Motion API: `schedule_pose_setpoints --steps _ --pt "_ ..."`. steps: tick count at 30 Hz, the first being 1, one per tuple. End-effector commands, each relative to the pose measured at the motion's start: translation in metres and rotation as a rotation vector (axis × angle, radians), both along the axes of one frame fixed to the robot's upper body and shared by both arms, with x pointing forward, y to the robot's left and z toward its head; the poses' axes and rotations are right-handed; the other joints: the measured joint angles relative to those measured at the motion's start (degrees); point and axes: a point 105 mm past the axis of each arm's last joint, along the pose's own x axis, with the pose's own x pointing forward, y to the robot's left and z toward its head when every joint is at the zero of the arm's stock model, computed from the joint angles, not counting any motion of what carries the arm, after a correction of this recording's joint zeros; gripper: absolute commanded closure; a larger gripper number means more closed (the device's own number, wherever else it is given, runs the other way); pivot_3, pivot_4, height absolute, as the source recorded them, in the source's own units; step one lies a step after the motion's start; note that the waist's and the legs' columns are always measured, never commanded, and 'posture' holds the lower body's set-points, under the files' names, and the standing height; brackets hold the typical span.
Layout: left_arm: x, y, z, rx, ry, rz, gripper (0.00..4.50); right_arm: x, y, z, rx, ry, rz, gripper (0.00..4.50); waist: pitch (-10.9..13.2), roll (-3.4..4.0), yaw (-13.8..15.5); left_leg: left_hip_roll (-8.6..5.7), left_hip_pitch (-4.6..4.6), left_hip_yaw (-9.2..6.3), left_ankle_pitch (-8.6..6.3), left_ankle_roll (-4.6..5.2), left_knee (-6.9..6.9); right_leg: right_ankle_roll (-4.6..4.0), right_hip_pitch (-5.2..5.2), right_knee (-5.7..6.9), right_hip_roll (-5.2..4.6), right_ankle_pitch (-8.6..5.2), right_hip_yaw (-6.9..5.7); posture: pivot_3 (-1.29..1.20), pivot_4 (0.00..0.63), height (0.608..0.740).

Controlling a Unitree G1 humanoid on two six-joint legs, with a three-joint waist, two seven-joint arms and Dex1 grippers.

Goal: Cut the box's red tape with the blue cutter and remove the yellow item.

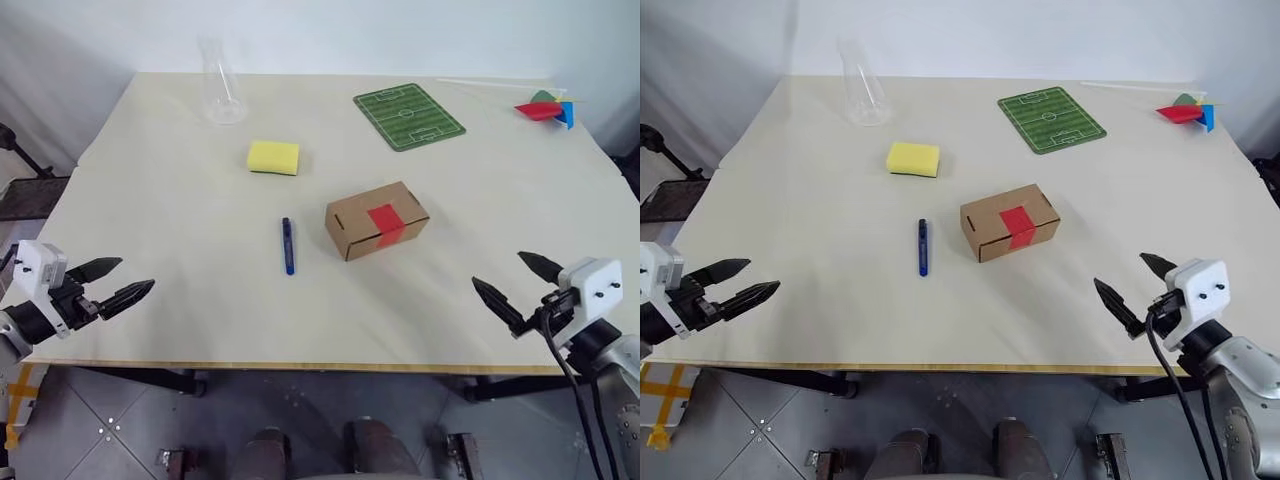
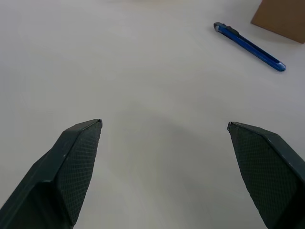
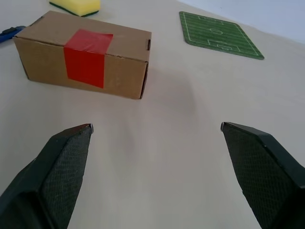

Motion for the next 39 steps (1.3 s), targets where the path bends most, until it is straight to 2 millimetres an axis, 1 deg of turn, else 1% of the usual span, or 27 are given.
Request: schedule_pose_setpoints --steps 1,3,4,6,9,11,13,14,15,16,17,18,19,20,22,23,24,25,27,29,31,35,36,37,38,39 --pt "0.001 -0.003 0.013 -0.03 -0.017 -0.012 0.01 -0.004 0.004 0.01 0.003 -0.041 -0.003 0.0 0.0 0.0 0.0 0.0 0.0 0.0 0.0 0.0 0.0 0.0 0.0 -0.01 0.0 0.0 0.0 0.0 0.15 0.74" --pt "0.003 -0.01 0.019 -0.109 -0.016 -0.044 0.01 -0.007 0.008 0.008 0.013 -0.019 0.018 0.0 0.0 0.0 0.0 0.0 0.0 0.0 0.0 0.01 0.0 0.0 0.0 0.0 0.0 0.0 0.0 0.0 0.15 0.74" --pt "0.006 -0.015 0.021 -0.116 -0.024 -0.065 0.19 -0.009 0.013 0.006 0.023 -0.003 0.039 0.18 0.0 0.0 0.0 0.0 0.0 0.0 -0.01 0.01 0.01 0.0 0.0 0.02 0.0 0.0 0.0 0.0 0.15 0.74" --pt "0.011 -0.026 0.025 -0.109 -0.043 -0.105 0.56 -0.01 0.021 0.006 0.013 0.01 0.074 0.56 0.0 0.0 0.1 0.0 -0.01 0.0 -0.01 0.01 0.06 0.0 0.01 0.02 0.0 0.0 -0.01 0.0 0.15 0.74" --pt "0.032 -0.058 0.029 -0.097 -0.079 -0.197 1.41 -0.004 0.031 0.004 -0.016 0.024 0.081 1.52 0.0 -0.01 0.3 -0.01 -0.01 0.0 0.0 -0.01 0.17 0.0 0.05 0.02 0.0 0.0 -0.01 0.0 0.15 0.74" --pt "0.06 -0.087 0.029 -0.076 -0.106 -0.255 2.05 0.005 0.039 -0.001 -0.063 0.036 0.078 2.26 0.0 -0.01 0.6 -0.06 -0.03 -0.01 0.01 -0.02 0.35 0.0 0.08 0.0 -0.02 0.0 -0.03 0.0 0.15 0.74" --pt "0.09 -0.114 0.027 -0.037 -0.13 -0.276 2.65 0.015 0.048 -0.004 -0.096 0.048 0.082 2.93 0.0 -0.06 1.1 -0.13 -0.02 -0.01 0.04 -0.02 0.48 0.01 0.1 0.07 -0.03 0.0 -0.03 0.0 0.15 0.74" --pt "0.101 -0.133 0.029 -0.032 -0.149 -0.328 2.98 0.02 0.053 -0.004 -0.114 0.042 0.079 3.31 0.0 -0.07 1.2 -0.18 -0.03 0.0 0.09 -0.03 0.51 0.01 0.08 0.11 -0.02 0.01 -0.04 0.0 0.15 0.74" --pt "0.107 -0.146 0.031 -0.027 -0.163 -0.366 3.28 0.024 0.057 -0.004 -0.126 0.037 0.075 3.63 0.0 -0.08 1.3 -0.19 -0.04 0.01 0.1 -0.03 0.52 0.01 0.05 0.13 -0.01 0.01 -0.04 0.0 0.15 0.74" --pt "0.121 -0.157 0.035 -0.023 -0.179 -0.352 3.6 0.028 0.062 -0.004 -0.127 0.043 0.078 3.98 0.0 -0.08 1.3 -0.21 -0.04 0.02 0.13 -0.07 0.52 0.01 0.04 0.18 -0.02 0.01 -0.04 0.0 0.15 0.74" --pt "0.13 -0.162 0.038 -0.019 -0.189 -0.337 3.89 0.03 0.065 -0.005 -0.125 0.048 0.08 4.36 0.0 -0.1 1.2 -0.21 -0.07 0.08 0.13 -0.07 0.52 0.01 -0.02 0.21 -0.02 0.01 -0.02 0.0 0.15 0.74" --pt "0.145 -0.175 0.045 -0.026 -0.212 -0.315 4.15 0.035 0.07 -0.005 -0.136 0.051 0.075 4.5 0.0 -0.1 1.0 -0.22 -0.12 0.16 0.12 -0.06 0.52 0.01 -0.12 0.29 0.0 0.01 -0.03 0.0 0.15 0.74" --pt "0.156 -0.193 0.05 -0.049 -0.198 -0.324 4.48 0.039 0.073 -0.007 -0.139 0.067 0.06 4.5 0.0 -0.17 0.9 -0.21 -0.14 0.18 0.12 -0.05 0.5 0.02 -0.16 0.49 0.0 0.01 -0.03 0.0 0.15 0.74" --pt "0.161 -0.204 0.053 -0.064 -0.185 -0.337 4.48 0.043 0.075 -0.009 -0.143 0.078 0.047 4.5 0.0 -0.19 0.9 -0.22 -0.18 0.21 0.1 -0.02 0.53 0.02 -0.27 0.55 -0.03 0.01 -0.08 0.0 0.15 0.74" --pt "0.169 -0.231 0.055 -0.028 -0.187 -0.377 4.48 0.049 0.078 -0.008 -0.143 0.087 0.013 4.5 0.0 -0.24 0.9 -0.26 -0.47 0.3 0.1 -0.01 0.63 0.02 -0.62 0.65 -0.05 0.01 -0.22 0.0 0.15 0.74" --pt "0.172 -0.239 0.055 -0.007 -0.187 -0.385 4.48 0.051 0.079 -0.008 -0.138 0.093 0.003 4.5 0.0 -0.24 0.8 -0.31 -0.69 0.37 0.09 0.0 0.75 0.03 -0.9 0.82 -0.1 0.02 -0.33 0.0 0.15 0.74" --pt "0.177 -0.245 0.054 0.035 -0.194 -0.354 4.48 0.054 0.078 -0.01 -0.145 0.116 -0.032 4.5 0.0 -0.24 0.7 -0.32 -0.93 0.37 0.06 0.05 0.93 0.03 -1.09 0.95 -0.12 0.02 -0.44 0.0 0.15 0.74" --pt "0.181 -0.25 0.055 0.048 -0.196 -0.329 4.48 0.056 0.078 -0.011 -0.132 0.136 -0.06 4.5 0.0 -0.24 0.4 -0.33 -1.04 0.37 0.05 0.07 1.02 0.03 -1.18 0.95 -0.15 0.02 -0.51 0.0 0.15 0.74" --pt "0.185 -0.261 0.054 0.04 -0.19 -0.304 4.48 0.057 0.084 -0.008 -0.118 0.126 -0.056 4.5 0.0 -0.25 -0.1 -0.39 -1.07 0.37 0.04 0.09 1.05 0.04 -1.21 0.98 -0.27 0.02 -0.59 0.0 0.15 0.74" --pt "0.181 -0.275 0.047 0.051 -0.157 -0.354 4.48 0.056 0.09 -0.007 -0.11 0.122 -0.032 4.5 0.0 -0.25 -0.1 -0.39 -1.13 0.39 0.04 0.09 1.08 0.04 -1.31 1.03 -0.29 0.02 -0.59 0.0 0.15 0.74" --pt "0.178 -0.282 0.035 0.115 -0.114 -0.389 4.48 0.054 0.092 -0.007 -0.104 0.125 -0.026 4.5 0.0 -0.24 0.0 -0.38 -1.15 0.38 0.05 0.06 1.09 0.04 -1.36 1.09 -0.28 0.02 -0.68 0.0 0.15 0.74" --pt "0.172 -0.289 0.032 0.066 -0.03 -0.447 4.48 0.05 0.092 -0.005 -0.105 0.121 -0.019 4.5 0.0 -0.24 0.1 -0.39 -1.21 0.38 0.06 0.05 1.19 0.04 -1.43 1.13 -0.3 0.02 -0.72 0.0 0.15 0.74" --pt "0.168 -0.294 0.035 0.046 -0.033 -0.493 4.48 0.049 0.091 -0.005 -0.094 0.125 -0.022 4.5 0.0 -0.24 0.1 -0.4 -1.21 0.38 0.06 0.05 1.2 0.04 -1.43 1.13 -0.32 0.02 -0.73 0.0 0.15 0.74" --pt "0.158 -0.305 0.042 -0.02 -0.022 -0.597 4.48 0.048 0.088 -0.005 -0.09 0.126 -0.028 4.5 0.0 -0.24 0.1 -0.4 -1.23 0.38 0.06 0.05 1.2 0.04 -1.43 1.13 -0.32 0.02 -0.74 0.0 0.15 0.74" --pt "0.15 -0.312 0.048 -0.068 -0.018 -0.672 4.48 0.047 0.086 -0.005 -0.087 0.127 -0.033 4.5 0.0 -0.24 0.1 -0.41 -1.24 0.38 0.06 0.05 1.2 0.04 -1.43 1.14 -0.33 0.02 -0.74 0.0 0.15 0.74" --pt "0.139 -0.321 0.048 -0.069 0.0 -0.772 4.48 0.043 0.081 -0.004 -0.082 0.13 -0.025 4.5 0.0 -0.24 0.3 -0.42 -1.24 0.38 0.06 0.05 1.2 0.04 -1.43 1.16 -0.34 0.02 -0.77 0.0 0.15 0.74"
